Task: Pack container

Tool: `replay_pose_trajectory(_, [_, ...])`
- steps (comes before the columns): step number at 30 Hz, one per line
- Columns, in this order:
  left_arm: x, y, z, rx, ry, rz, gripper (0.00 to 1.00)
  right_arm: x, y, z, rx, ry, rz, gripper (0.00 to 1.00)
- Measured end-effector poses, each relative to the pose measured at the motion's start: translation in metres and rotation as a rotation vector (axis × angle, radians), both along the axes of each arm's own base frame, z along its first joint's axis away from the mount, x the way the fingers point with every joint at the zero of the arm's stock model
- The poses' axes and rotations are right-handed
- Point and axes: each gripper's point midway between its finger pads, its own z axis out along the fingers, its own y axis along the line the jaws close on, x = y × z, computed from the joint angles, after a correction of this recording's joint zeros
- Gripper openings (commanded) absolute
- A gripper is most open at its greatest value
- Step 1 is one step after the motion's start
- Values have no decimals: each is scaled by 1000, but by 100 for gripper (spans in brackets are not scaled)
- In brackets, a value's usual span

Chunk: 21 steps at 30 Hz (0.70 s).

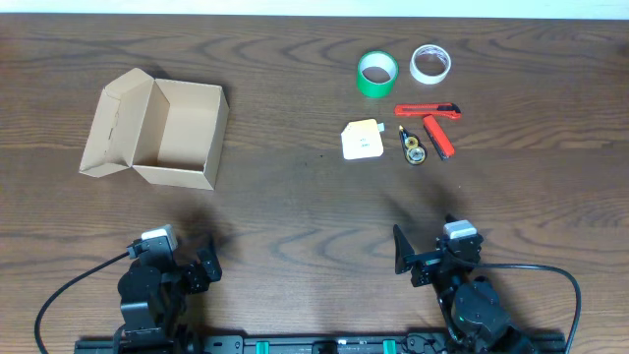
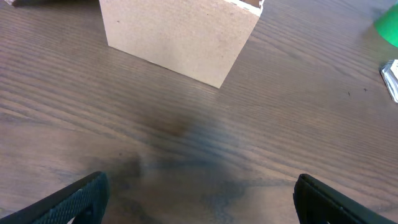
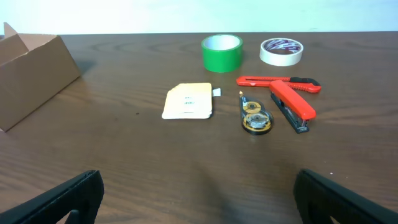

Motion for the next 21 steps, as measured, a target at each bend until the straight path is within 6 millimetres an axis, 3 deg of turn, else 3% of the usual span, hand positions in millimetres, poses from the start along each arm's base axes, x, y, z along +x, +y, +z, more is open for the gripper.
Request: replay_pose_trajectory(21, [0, -3, 0, -15, 1, -9, 95, 0, 0, 0, 0, 0, 0, 99])
